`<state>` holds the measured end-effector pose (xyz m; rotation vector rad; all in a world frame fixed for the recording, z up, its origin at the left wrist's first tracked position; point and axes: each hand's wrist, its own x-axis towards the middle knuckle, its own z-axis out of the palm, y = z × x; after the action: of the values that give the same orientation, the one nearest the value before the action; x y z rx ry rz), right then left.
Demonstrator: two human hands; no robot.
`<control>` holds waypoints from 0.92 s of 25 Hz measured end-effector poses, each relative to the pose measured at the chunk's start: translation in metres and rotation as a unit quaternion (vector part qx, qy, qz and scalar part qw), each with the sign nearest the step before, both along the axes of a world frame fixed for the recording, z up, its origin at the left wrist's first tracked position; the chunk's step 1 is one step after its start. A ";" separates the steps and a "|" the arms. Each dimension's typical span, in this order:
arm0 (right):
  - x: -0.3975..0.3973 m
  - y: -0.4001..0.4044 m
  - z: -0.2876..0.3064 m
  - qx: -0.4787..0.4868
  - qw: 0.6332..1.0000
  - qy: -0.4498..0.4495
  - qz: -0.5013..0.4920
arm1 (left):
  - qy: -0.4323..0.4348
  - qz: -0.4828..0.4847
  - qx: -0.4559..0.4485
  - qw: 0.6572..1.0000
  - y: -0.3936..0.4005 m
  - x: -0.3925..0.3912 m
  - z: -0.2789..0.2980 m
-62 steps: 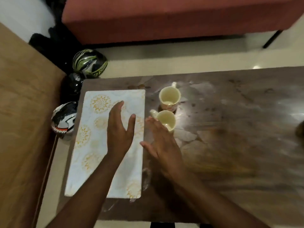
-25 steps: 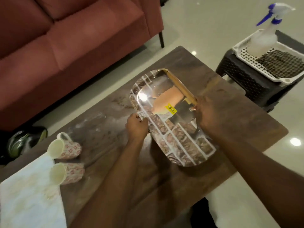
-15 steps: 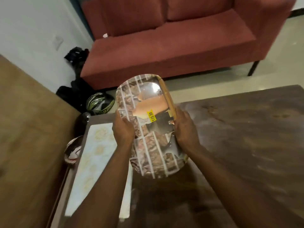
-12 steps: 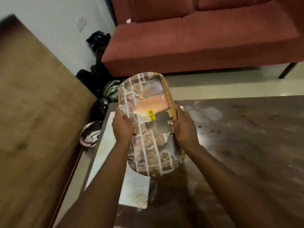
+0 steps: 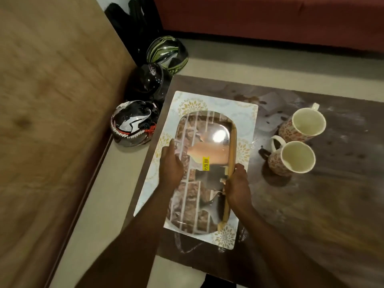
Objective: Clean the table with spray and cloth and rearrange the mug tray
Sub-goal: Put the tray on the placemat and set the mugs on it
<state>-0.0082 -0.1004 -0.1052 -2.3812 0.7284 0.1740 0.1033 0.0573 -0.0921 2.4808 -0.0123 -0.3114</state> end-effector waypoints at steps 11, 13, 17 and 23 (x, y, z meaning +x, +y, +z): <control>0.013 0.000 0.076 0.000 0.983 -0.184 0.023 | -0.099 0.002 0.051 0.994 -0.030 -0.002 0.008; 0.009 -0.030 0.119 0.005 0.959 -0.280 0.050 | -0.120 -0.080 -0.059 0.988 -0.078 -0.015 0.039; 0.014 -0.153 0.138 -0.081 0.966 -0.246 0.009 | -0.134 -0.274 -0.072 0.950 -0.191 -0.061 0.090; 0.060 -0.231 0.114 -0.163 0.966 0.129 0.150 | -0.043 -0.356 0.264 0.896 -0.265 -0.091 0.079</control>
<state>0.0518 -0.3314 0.0088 -2.8143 0.5378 0.5370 0.0127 -0.2078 -0.0128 2.9365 -1.0149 -0.5643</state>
